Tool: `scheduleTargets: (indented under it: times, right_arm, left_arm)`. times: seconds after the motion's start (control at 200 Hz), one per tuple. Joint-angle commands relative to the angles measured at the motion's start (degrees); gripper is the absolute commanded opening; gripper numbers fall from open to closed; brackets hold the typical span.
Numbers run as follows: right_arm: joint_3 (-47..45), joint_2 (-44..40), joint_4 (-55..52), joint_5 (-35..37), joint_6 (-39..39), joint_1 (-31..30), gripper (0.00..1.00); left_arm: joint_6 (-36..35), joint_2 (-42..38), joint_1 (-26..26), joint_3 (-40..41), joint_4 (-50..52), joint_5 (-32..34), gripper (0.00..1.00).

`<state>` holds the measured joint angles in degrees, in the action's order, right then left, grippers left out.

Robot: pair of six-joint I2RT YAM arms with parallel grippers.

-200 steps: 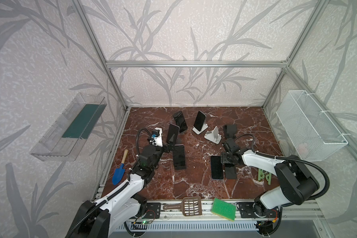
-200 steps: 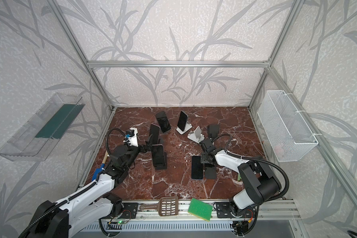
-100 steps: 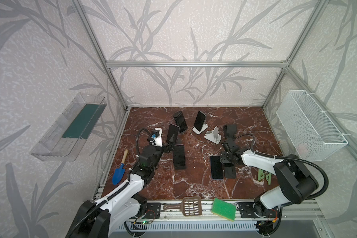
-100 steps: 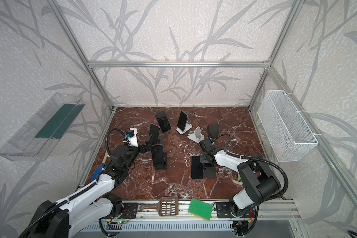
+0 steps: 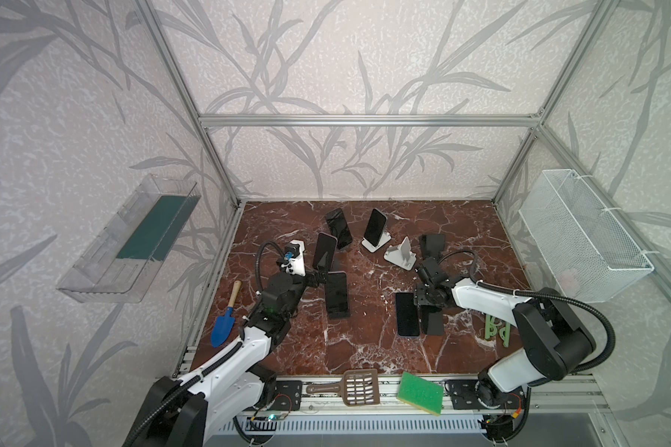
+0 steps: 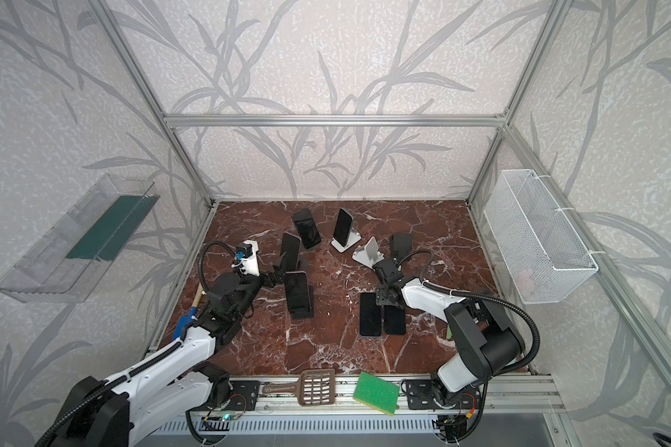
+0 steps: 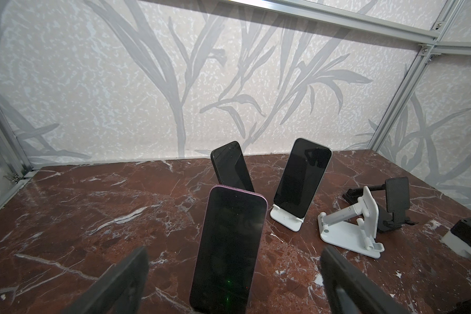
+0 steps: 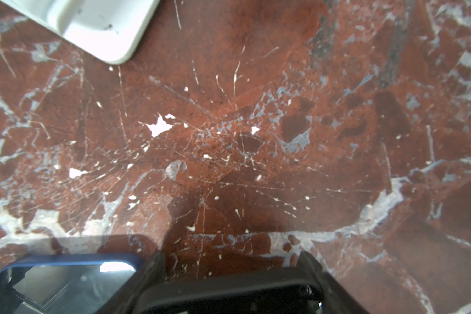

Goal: Remove the phone from the phone stand
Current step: Place the phone at the center of the table.

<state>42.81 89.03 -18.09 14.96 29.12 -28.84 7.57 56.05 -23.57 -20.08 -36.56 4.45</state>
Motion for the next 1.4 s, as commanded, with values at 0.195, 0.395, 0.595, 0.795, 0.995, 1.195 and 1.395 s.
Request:
scheduleTargets:
  times: [0.195,0.395,0.595,0.795,0.995,1.195,1.395]
  right_arm:
    - [0.96,1.76,-2.26,0.77,-0.56,-0.24,0.76]
    - [1.07,1.8,-2.48,0.77,-0.38,-0.18,0.76]
    - [1.32,2.63,-2.51,0.51,-0.12,-0.2,0.76]
    - [1.44,2.69,-2.57,0.5,-0.12,-0.23,0.76]
    - [1.75,2.97,-2.87,0.46,-0.46,-0.21,0.78]
    - [1.76,3.2,-2.75,0.33,-0.65,-0.23,0.78]
    - [1.84,3.43,-3.12,0.07,-0.51,-0.16,0.77]
  left_arm:
    - [0.16,-0.86,-0.24,0.9,-1.33,0.74,0.99]
    - [0.16,-0.68,-0.17,0.83,-1.5,0.74,0.99]
    - [0.11,-0.35,-0.16,0.88,-1.87,0.83,0.99]
    - [0.16,-0.86,-0.16,0.84,-1.63,1.22,0.99]
    - [0.14,-0.8,-0.16,0.97,-1.68,1.23,0.99]
    - [0.16,-1.03,-0.16,1.19,-1.68,1.52,0.99]
    - [0.16,-1.29,-0.15,1.41,-1.68,1.7,0.99]
